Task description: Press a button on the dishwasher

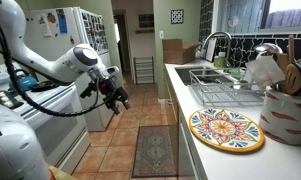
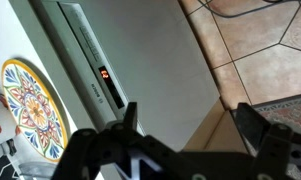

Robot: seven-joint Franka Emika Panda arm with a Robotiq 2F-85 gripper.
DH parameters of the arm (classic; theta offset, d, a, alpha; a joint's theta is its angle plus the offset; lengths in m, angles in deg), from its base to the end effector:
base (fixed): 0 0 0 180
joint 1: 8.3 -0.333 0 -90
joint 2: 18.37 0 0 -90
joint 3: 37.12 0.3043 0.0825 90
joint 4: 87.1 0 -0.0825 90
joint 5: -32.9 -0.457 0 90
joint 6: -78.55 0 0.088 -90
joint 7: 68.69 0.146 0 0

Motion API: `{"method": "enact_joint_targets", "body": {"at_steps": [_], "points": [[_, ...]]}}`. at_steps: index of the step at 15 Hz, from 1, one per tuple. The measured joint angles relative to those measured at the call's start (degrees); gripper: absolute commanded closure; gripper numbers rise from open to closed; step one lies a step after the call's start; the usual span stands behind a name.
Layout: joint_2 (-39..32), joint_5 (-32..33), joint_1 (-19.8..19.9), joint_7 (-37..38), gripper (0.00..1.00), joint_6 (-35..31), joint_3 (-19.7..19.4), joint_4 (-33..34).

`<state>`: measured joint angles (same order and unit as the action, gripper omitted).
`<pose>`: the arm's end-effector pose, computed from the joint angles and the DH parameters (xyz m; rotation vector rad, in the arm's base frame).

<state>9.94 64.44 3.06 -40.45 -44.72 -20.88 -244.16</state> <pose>0.4177 -0.0251 0.2718 2.5514 -0.1394 0.0364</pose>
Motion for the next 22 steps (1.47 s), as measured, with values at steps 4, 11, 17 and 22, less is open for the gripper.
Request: {"method": "enact_joint_targets", "body": {"at_steps": [4,11,17,22], "points": [[-4.8,10.5,1.5,0.1,0.00,0.0,-3.6,1.4],[-16.5,24.8,1.6,3.4,0.00,-0.1,-11.4,7.2],[-29.1,25.8,-1.4,8.2,0.00,-1.0,-15.3,15.0],[-38.1,25.6,-3.3,13.9,0.42,-1.5,-17.7,22.0]]}}
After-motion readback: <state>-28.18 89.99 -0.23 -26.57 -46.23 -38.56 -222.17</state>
